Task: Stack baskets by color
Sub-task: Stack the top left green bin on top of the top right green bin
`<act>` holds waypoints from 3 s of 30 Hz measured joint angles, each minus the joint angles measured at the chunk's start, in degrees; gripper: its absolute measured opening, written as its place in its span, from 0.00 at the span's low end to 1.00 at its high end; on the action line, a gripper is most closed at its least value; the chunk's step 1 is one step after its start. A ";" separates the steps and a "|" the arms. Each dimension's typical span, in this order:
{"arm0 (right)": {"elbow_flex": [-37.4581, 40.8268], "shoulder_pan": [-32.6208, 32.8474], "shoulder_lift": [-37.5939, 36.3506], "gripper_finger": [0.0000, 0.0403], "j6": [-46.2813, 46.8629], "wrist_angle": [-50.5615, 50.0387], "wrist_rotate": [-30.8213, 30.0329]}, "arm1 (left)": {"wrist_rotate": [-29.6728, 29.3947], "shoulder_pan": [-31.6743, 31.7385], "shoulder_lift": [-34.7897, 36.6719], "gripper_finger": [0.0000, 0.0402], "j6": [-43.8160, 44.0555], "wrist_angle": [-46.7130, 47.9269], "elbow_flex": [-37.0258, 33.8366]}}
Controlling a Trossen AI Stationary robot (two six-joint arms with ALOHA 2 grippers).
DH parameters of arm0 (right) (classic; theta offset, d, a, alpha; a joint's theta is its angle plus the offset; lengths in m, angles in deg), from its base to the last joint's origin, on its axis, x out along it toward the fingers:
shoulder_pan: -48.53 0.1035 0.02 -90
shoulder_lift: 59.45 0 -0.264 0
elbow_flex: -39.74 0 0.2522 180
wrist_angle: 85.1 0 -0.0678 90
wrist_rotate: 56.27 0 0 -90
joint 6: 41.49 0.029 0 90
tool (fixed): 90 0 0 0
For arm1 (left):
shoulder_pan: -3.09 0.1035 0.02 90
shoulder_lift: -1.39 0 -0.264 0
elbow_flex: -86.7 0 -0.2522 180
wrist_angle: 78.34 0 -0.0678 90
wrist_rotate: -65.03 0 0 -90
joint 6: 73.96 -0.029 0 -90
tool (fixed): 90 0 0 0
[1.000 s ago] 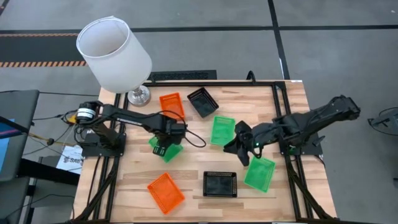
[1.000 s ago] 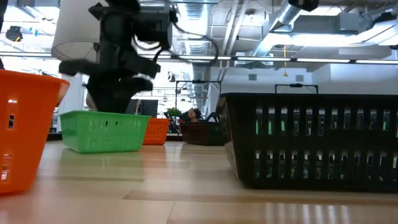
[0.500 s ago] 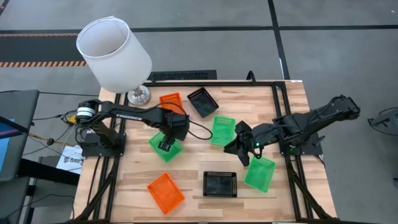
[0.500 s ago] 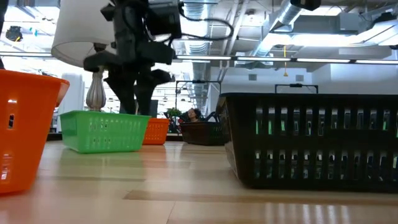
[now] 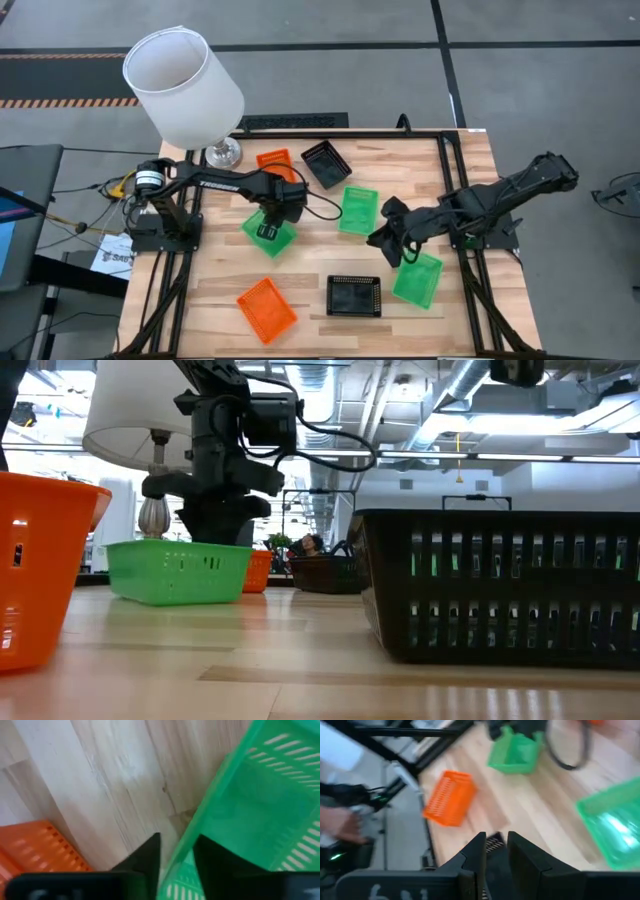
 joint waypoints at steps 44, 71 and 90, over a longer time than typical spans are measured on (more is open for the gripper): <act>0.00 -36.08 30.10 0.25 -10.97 -2.87 9.69 | -20.91 -4.54 26.38 0.00 64.44 29.67 33.73; -0.02 -21.54 -10.71 0.25 4.88 -14.92 -8.33 | -22.52 -10.27 16.20 0.02 111.16 16.91 23.03; 0.00 -13.32 -15.28 0.25 5.84 -21.09 -14.06 | -23.93 -17.32 -4.19 0.01 144.42 -3.60 20.15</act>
